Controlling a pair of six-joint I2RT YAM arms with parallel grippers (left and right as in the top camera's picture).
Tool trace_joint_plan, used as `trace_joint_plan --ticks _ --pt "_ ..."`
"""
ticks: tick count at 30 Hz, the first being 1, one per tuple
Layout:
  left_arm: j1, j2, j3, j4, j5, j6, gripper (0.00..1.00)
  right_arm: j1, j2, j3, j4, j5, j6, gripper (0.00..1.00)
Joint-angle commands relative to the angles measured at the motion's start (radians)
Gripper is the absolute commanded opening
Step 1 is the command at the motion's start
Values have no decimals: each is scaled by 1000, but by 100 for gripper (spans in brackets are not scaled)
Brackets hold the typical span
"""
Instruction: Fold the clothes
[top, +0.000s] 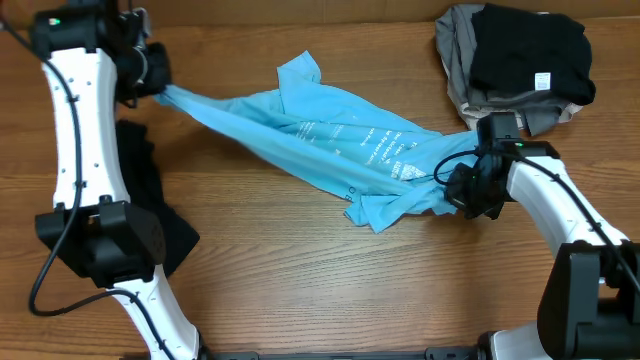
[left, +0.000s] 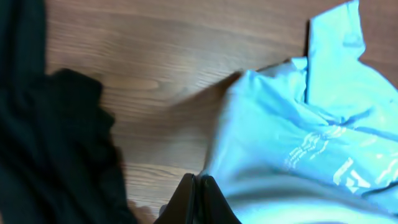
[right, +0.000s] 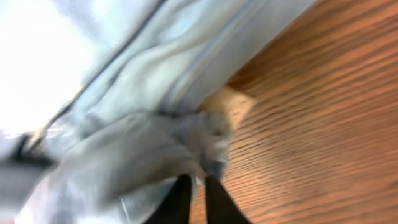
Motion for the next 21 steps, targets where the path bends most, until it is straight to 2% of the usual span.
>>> trace_joint_plan --ticks 1,7,13,21 --pt "-30 4 -40 24 11 -29 4 35 -74 13 0 -137 -69 21" --pt "-74 4 -70 62 8 -29 4 164 -179 13 -23 -160 -36 36" --pt "-81 4 -70 76 8 -37 4 346 -179 -6 6 -30 83 50" --pt "-81 4 -70 79 7 -36 4 473 -95 -69 97 56 222 51"
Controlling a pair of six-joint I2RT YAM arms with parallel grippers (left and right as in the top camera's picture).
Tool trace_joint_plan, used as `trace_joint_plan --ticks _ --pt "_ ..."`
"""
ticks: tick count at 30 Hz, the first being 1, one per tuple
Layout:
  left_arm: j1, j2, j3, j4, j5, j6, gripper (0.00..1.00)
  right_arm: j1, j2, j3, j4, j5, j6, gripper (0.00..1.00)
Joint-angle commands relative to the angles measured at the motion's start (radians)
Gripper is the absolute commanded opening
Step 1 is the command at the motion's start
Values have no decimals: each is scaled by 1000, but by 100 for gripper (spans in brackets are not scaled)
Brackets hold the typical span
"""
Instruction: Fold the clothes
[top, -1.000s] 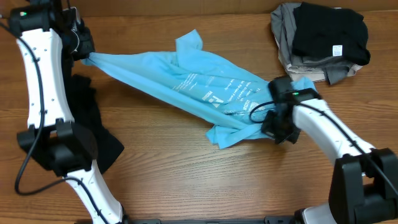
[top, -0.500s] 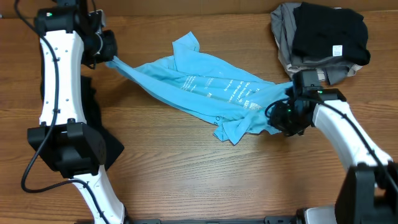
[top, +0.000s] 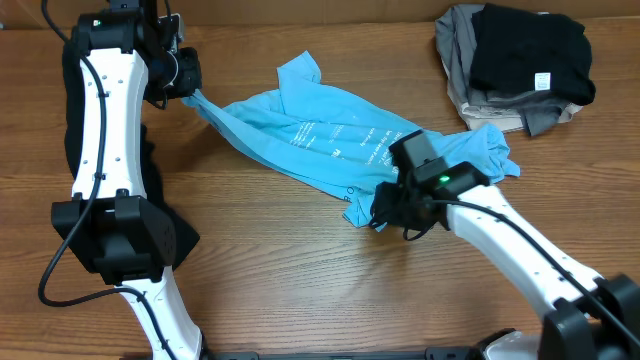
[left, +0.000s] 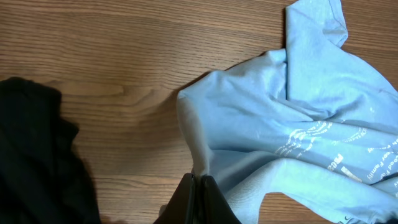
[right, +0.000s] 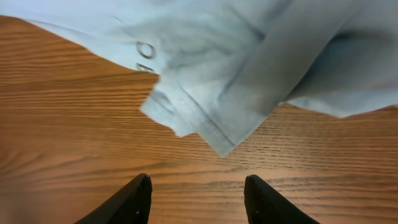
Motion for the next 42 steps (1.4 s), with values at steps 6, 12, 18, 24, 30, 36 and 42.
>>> trace_joint_plan --ticks 6,12,18,24,30,36,42 --pt "1 3 -4 11 -40 -15 4 37 77 -61 65 119 135 51" --pt "1 3 -4 12 -46 -14 4 37 155 -68 141 112 142 51" --pt "1 3 -4 16 -46 -14 4 37 214 -68 169 113 142 46" --pt "2 3 -4 19 -48 -14 4 31 212 -65 181 135 143 17" --pt "9 -1 29 22 -68 -14 4 -15 133 -21 117 140 128 4" --pt "42 -56 246 -75 -69 -14 4 -144 -109 213 -114 167 -6 4" --pt "98 -211 472 -134 -69 -14 4 -333 -259 667 -375 155 -204 4"
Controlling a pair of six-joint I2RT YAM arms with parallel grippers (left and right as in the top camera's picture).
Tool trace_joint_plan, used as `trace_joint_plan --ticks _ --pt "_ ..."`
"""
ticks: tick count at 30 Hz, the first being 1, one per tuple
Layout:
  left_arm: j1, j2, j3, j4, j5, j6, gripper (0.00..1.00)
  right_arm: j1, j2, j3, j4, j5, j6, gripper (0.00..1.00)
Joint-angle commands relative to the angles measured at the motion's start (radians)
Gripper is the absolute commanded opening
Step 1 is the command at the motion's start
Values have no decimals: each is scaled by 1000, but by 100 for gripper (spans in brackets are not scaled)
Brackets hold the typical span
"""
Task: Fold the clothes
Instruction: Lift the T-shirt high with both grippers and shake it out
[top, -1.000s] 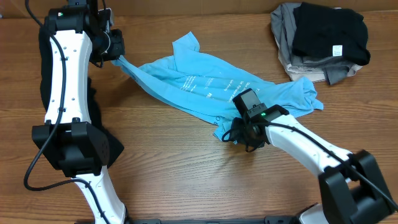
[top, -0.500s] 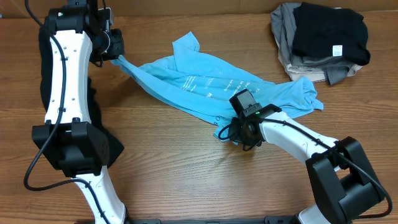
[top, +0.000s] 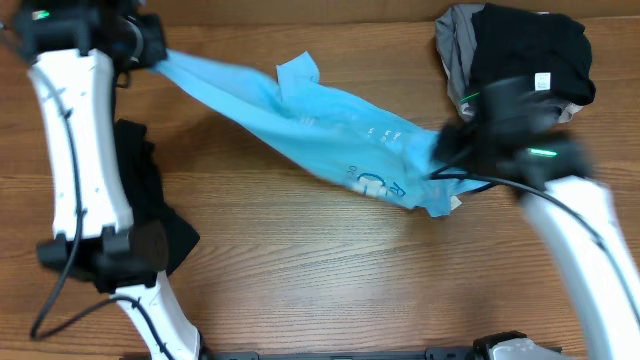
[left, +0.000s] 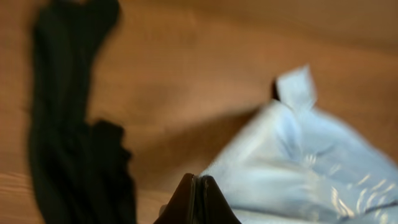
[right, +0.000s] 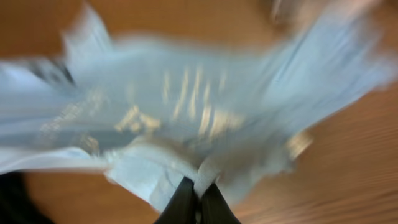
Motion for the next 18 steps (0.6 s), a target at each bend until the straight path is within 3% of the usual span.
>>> trace_joint_plan --ticks 1,10,14,18 --pt "39 -169 124 -5 -16 -14 4 -78 -74 248 -110 13 -160 4" --pt "106 -497 185 84 -65 -14 4 -183 -73 854 -361 15 -285 4" --pt "106 -581 185 121 -135 -26 4 -186 -73 988 -383 15 -314 4" --pt "106 -575 180 120 -142 -30 4 -186 -63 1006 -381 6 -336 4"
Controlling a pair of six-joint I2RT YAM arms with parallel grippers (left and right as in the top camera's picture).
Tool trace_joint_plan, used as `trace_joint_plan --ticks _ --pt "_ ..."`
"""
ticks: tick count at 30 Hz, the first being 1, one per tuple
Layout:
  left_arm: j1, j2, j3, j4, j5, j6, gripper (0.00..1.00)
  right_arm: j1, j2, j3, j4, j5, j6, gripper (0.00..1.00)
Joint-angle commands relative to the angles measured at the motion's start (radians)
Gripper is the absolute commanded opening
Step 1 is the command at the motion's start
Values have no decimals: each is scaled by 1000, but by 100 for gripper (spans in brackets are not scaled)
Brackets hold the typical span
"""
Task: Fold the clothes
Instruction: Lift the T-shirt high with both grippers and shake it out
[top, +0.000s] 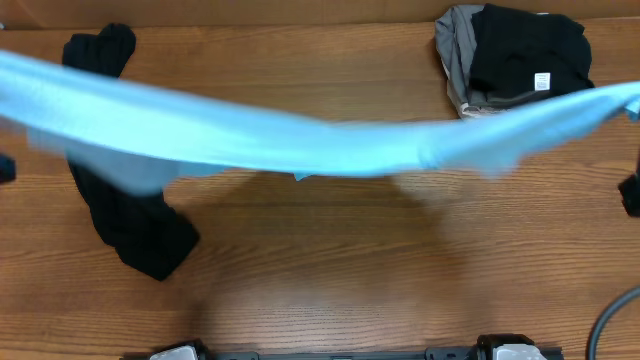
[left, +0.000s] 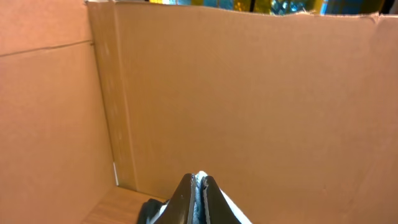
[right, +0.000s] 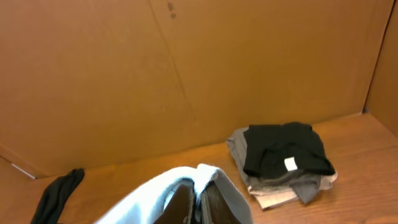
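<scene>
The light blue T-shirt (top: 300, 145) hangs stretched in the air across the whole overhead view, high above the table and blurred. My left gripper (left: 199, 186) is shut on one end of it, white-blue cloth pinched between the dark fingers, facing the cardboard wall. My right gripper (right: 198, 193) is shut on the other end of the T-shirt (right: 155, 202), which drapes over its fingers. Both arms are out of the overhead view.
A folded stack of black and grey clothes (top: 520, 60) lies at the back right, also the stack (right: 283, 162) in the right wrist view. A crumpled black garment (top: 130, 210) lies at the left. Cardboard walls (left: 249, 93) surround the wooden table (top: 330, 270).
Both grippers have risen and spread apart with the blue T-shirt; it was sagging onto the table, and now hangs taut in the air across the full width.
First the T-shirt lay bunched on the table with both grippers shut on its ends. Then my right gripper was open near the shirt's lower hem. Later it was shut on the shirt again, part lifted. Now the shirt is held stretched aloft.
</scene>
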Motion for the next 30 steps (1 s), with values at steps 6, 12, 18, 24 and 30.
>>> trace_joint_plan --ticks 6,12,18,24,30 --pt "6 179 -37 -6 -43 -31 4 -7 122 9 6 -47 -78 4" --pt "6 391 -37 63 -43 -84 4 -7 328 9 119 -61 -127 4" --pt "5 621 -37 303 15 -150 4 -8 537 9 441 -58 -159 4" --pt "5 708 -37 545 148 -217 4 -8 607 10 806 -61 -159 4" --pt "8 690 -30 696 160 -231 4 -35 607 56 929 -88 -164 4"
